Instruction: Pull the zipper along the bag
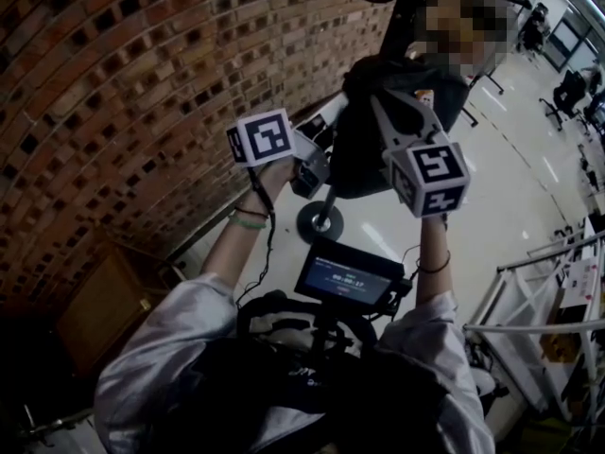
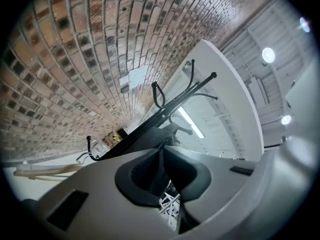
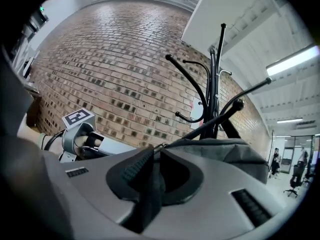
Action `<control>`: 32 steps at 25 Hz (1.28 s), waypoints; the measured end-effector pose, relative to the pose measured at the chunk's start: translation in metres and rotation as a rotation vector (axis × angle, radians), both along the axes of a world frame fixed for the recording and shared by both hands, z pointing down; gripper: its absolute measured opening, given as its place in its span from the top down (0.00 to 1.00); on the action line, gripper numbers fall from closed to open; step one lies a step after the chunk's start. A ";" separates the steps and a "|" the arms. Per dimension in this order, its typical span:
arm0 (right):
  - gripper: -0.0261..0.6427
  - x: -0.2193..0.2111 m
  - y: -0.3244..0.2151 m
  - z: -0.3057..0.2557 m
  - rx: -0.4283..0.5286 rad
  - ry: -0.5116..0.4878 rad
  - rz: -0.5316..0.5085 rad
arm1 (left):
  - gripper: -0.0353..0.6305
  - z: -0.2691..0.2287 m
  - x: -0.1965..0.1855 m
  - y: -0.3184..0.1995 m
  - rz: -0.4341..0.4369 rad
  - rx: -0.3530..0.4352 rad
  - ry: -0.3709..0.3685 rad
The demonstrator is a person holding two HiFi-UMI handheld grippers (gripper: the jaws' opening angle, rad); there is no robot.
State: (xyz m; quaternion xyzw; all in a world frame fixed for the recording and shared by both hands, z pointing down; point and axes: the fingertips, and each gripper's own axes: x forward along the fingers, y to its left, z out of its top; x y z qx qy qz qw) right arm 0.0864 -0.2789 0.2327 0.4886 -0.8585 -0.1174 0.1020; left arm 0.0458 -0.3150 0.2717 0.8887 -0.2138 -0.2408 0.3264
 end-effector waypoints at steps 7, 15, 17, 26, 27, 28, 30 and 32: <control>0.89 0.011 0.022 0.052 -0.094 -0.185 -0.017 | 0.91 0.074 -0.026 0.009 -0.061 -0.105 -0.102; 0.95 0.022 0.031 0.139 -0.228 -0.344 0.028 | 0.91 0.144 -0.045 0.023 -0.189 -0.049 -0.392; 0.95 0.020 0.033 0.155 -0.259 -0.376 0.039 | 0.91 0.157 -0.046 0.031 -0.216 -0.019 -0.480; 0.96 0.015 0.042 0.203 -0.354 -0.424 0.077 | 0.91 0.202 -0.056 0.051 -0.239 -0.088 -0.532; 0.96 0.015 0.043 0.205 -0.355 -0.426 0.077 | 0.91 0.202 -0.057 0.051 -0.243 -0.089 -0.533; 0.96 0.014 0.043 0.206 -0.356 -0.428 0.077 | 0.91 0.202 -0.057 0.052 -0.246 -0.089 -0.533; 0.96 0.014 0.043 0.207 -0.359 -0.431 0.078 | 0.91 0.202 -0.058 0.052 -0.252 -0.091 -0.530; 0.96 0.012 0.042 0.208 -0.360 -0.430 0.076 | 0.91 0.201 -0.059 0.051 -0.257 -0.096 -0.527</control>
